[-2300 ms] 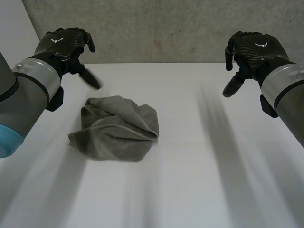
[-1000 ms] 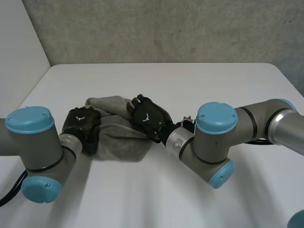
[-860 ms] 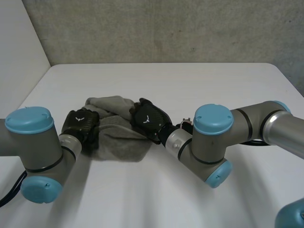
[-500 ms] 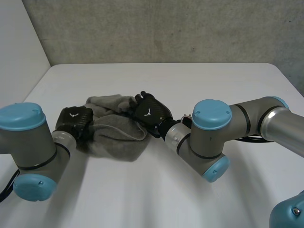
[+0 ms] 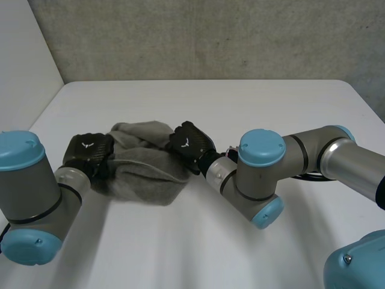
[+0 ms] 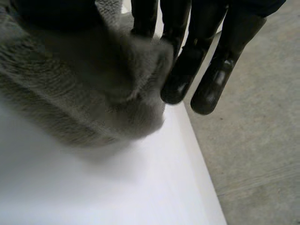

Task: Fold the towel.

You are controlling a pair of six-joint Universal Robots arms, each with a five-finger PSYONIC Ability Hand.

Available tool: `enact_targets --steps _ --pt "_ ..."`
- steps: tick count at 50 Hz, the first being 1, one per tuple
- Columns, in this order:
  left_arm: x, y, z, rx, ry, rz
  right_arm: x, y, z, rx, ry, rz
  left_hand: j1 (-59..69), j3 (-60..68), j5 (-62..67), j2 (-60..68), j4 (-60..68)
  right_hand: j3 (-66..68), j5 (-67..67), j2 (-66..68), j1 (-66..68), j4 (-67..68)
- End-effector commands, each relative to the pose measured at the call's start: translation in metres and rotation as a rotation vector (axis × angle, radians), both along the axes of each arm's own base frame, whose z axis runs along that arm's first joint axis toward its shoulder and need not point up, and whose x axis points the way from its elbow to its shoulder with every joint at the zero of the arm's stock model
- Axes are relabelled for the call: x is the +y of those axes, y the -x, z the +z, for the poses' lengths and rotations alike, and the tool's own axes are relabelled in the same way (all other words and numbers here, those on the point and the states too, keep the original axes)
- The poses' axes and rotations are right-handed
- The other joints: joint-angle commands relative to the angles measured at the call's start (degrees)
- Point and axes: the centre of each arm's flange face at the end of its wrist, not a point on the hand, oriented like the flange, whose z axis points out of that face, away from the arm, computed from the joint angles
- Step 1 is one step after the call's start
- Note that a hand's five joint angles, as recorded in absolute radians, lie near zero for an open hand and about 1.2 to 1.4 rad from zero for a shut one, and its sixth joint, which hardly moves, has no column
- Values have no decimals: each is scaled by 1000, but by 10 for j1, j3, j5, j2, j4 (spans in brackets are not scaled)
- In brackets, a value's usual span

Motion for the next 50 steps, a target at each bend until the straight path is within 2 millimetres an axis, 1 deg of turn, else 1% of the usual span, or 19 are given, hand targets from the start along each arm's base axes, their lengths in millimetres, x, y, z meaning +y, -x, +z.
enact_targets --steps 1,5,7,8,10,11,13,17,22,26,27,29,30,32,34,39,43,45,50 --pt "-11 2 21 25 72 1 -13 -9 36 -77 92 -24 64 42 58 38 22 76 70 87 64 76" --pt "-34 10 58 48 200 -48 -26 -10 75 -157 155 -60 64 42 58 38 22 76 70 87 64 76" --pt "-43 13 76 56 262 -63 -36 -8 137 -317 208 -127 64 42 58 38 22 76 70 87 64 76" --pt "-43 13 76 56 262 -63 -36 -7 137 -318 209 -127 64 42 58 38 22 76 70 87 64 76" --pt "-56 18 116 82 382 -79 -54 12 203 -537 231 -269 64 42 58 38 22 76 70 87 64 76" --pt "-56 18 116 82 383 -79 -55 12 203 -539 231 -269 64 42 58 38 22 76 70 87 64 76" --pt "-57 19 167 126 529 -80 -66 41 252 -722 237 -406 64 42 58 38 22 76 70 87 64 76" --pt "-53 16 208 167 653 -71 -61 59 272 -788 198 -484 64 42 58 38 22 76 70 87 64 76" --pt "-42 13 217 204 683 -80 -41 61 251 -657 72 -444 64 42 58 38 22 76 70 87 64 76" --pt "-27 8 160 176 519 -90 -13 59 191 -418 -112 -331 64 42 58 38 22 76 70 87 64 76" --pt "-27 8 160 176 519 -90 -13 59 191 -417 -113 -331 64 42 58 38 22 76 70 87 64 76" --pt "-15 2 109 132 376 -113 13 63 139 -245 -280 -268 64 42 58 38 22 76 70 87 64 76" --pt "-15 2 109 132 375 -114 13 64 139 -244 -281 -267 64 42 58 38 22 76 70 87 64 76" --pt "2 -3 63 109 247 -161 35 74 96 -87 -395 -252 64 42 58 38 22 76 70 87 64 76" --pt "11 -4 46 104 198 -191 43 80 80 -20 -429 -257 64 42 58 38 22 76 70 87 64 76" --pt "28 -4 4 87 99 -252 55 93 57 74 -473 -268 64 42 58 38 22 76 70 87 64 76" --pt "19 -15 -8 -9 103 -232 59 97 55 83 -484 -277 64 42 58 38 22 -198 -204 -186 -209 -198" --pt "15 -19 -9 -47 114 -224 62 100 56 86 -487 -284 64 42 58 38 22 -501 -507 -489 -513 -501" --pt "4 -34 -7 -130 149 -186 59 110 50 86 -507 -319 64 42 58 38 22 -624 -630 -613 -636 -624"
